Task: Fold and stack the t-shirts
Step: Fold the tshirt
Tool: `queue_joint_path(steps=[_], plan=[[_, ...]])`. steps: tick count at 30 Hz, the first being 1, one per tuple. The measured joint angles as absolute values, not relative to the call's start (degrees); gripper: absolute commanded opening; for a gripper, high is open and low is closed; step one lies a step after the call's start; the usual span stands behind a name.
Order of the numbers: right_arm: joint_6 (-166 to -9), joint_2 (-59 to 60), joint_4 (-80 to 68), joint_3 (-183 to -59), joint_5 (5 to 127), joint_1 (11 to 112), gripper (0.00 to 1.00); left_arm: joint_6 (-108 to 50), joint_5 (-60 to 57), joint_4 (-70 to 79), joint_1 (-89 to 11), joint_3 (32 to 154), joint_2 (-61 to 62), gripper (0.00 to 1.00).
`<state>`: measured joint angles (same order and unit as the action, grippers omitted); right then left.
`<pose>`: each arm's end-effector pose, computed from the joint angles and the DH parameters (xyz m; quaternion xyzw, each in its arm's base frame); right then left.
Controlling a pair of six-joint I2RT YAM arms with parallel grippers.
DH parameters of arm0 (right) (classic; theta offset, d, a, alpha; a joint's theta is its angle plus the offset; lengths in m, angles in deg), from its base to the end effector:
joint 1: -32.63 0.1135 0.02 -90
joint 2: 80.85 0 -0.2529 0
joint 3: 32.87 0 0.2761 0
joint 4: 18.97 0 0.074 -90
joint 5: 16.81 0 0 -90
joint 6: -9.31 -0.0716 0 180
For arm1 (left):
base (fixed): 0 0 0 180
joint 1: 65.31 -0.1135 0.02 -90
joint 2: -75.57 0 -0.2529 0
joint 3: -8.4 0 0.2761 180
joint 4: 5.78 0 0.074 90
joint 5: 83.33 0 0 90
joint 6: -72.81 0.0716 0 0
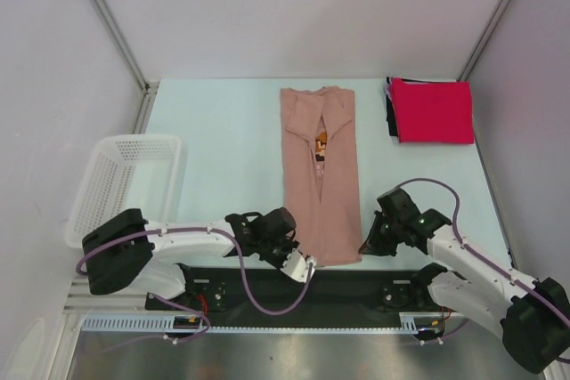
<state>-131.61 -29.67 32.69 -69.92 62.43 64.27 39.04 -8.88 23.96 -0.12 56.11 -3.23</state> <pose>0.1534 0.1102 0.1115 0.1436 0.9630 0.2066 0.0964 0.0988 -0.2595 0.0942 0.8530 0.4394 -0.1500 0.2385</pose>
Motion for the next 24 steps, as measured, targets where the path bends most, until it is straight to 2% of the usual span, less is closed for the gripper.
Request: queue_joint_path(steps=[3,6,11,19,24], plan=[[-129.8,-27.6,34.1,-75.1,62.1,62.9,0.0,36.8,-11.4,25.6,-3.4,57.6,-3.2,0.0],[-127.0,-23.9,33.9,-81.3,61.4,59.5,0.0,34.1,-15.9,27.4,-12.3,61.4,-3.2,0.0],[-121.0,-11.8,30.2,-91.5,59.7,51.9,0.0,30.5,-19.3,27.2,-23.9,70.7,-5.5,0.0],[-114.8,9.5,24.0,-107.8,56.5,46.2,0.0,23.5,-21.6,27.1,-34.3,87.9,-23.2,0.0],[-113.0,18.7,21.8,-114.2,54.0,44.4,0.0,19.6,-21.1,28.4,-37.7,97.7,-33.0,0.0]])
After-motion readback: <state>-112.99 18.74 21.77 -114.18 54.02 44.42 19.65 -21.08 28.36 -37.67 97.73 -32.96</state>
